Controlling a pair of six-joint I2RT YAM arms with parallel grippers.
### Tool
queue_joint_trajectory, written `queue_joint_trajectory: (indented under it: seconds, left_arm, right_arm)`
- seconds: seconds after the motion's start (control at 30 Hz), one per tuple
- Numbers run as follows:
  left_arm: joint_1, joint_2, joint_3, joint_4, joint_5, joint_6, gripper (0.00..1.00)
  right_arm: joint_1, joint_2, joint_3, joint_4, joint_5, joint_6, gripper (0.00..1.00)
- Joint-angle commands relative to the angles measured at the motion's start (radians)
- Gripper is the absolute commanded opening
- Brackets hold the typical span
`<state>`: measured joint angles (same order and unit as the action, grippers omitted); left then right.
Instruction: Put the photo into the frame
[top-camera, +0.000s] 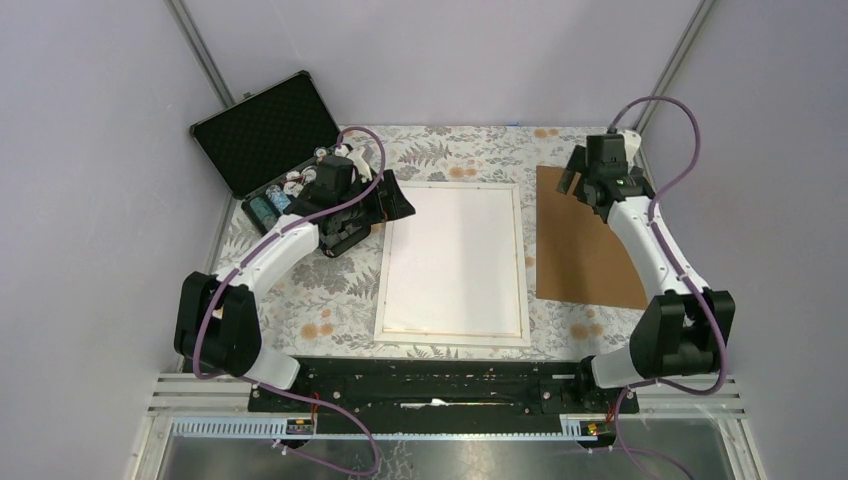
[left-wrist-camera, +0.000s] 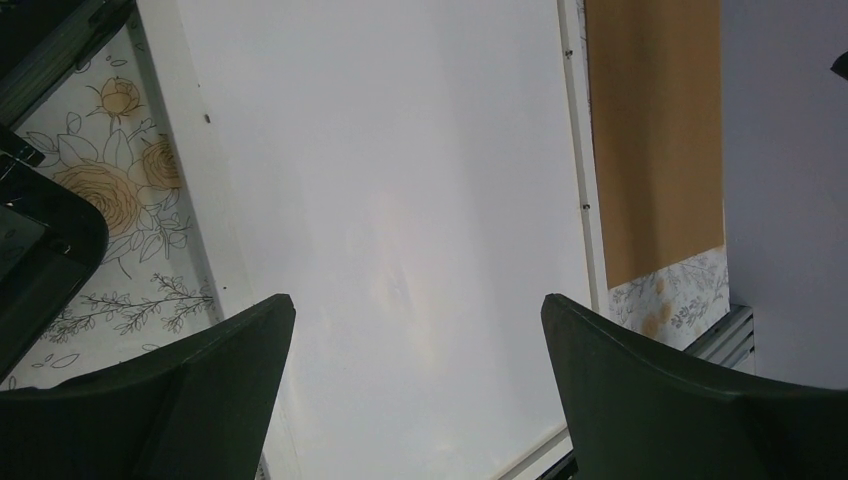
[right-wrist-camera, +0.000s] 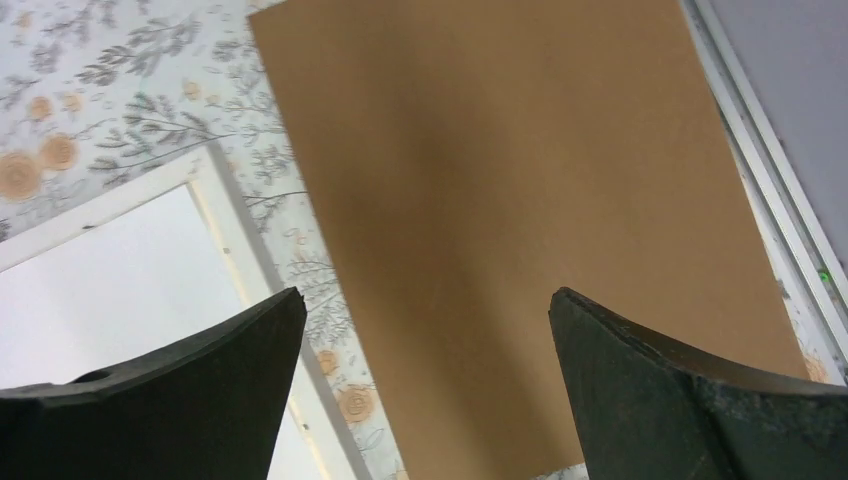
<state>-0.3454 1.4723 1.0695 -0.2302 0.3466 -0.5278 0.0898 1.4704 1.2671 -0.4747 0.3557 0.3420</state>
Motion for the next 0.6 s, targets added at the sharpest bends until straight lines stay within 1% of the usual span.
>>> queue_joint_trajectory:
  seconds: [0.0, 0.13, 0.23, 0.3, 0.37, 0.47, 0.57]
  left_arm:
    - [-0.010, -0.036, -0.005, 0.060, 0.035, -0.005, 0.99]
    - [-0.032, -0.043, -0.004, 0.056, 0.026, 0.005, 0.99]
    - [-0.051, -0.048, -0.002, 0.050, 0.015, 0.012, 0.99]
    - [-0.058, -0.051, -0.002, 0.051, 0.015, 0.012, 0.99]
    - [-0.065, -0.050, -0.003, 0.051, 0.015, 0.015, 0.99]
    - [-0.075, -0.048, -0.003, 0.055, 0.018, 0.015, 0.99]
    - [-0.099, -0.037, -0.014, 0.088, 0.075, 0.017, 0.99]
  right_arm:
    - [-0.079, -0.045, -0.110, 0.022, -0.009, 0.040, 1.00]
    - [-0.269, -0.089, -0.261, 0.153, -0.058, 0.189, 1.00]
    - [-0.441, -0.160, -0.441, 0.313, -0.151, 0.316, 1.00]
    - [-0.551, -0.204, -0.568, 0.423, -0.209, 0.371, 1.00]
    - [-0.596, -0.238, -0.641, 0.511, -0.232, 0.366, 1.00]
    - [-0.600, -0.257, -0.671, 0.544, -0.235, 0.299, 1.00]
    - [-0.602, -0.230, -0.621, 0.484, -0.193, 0.252, 1.00]
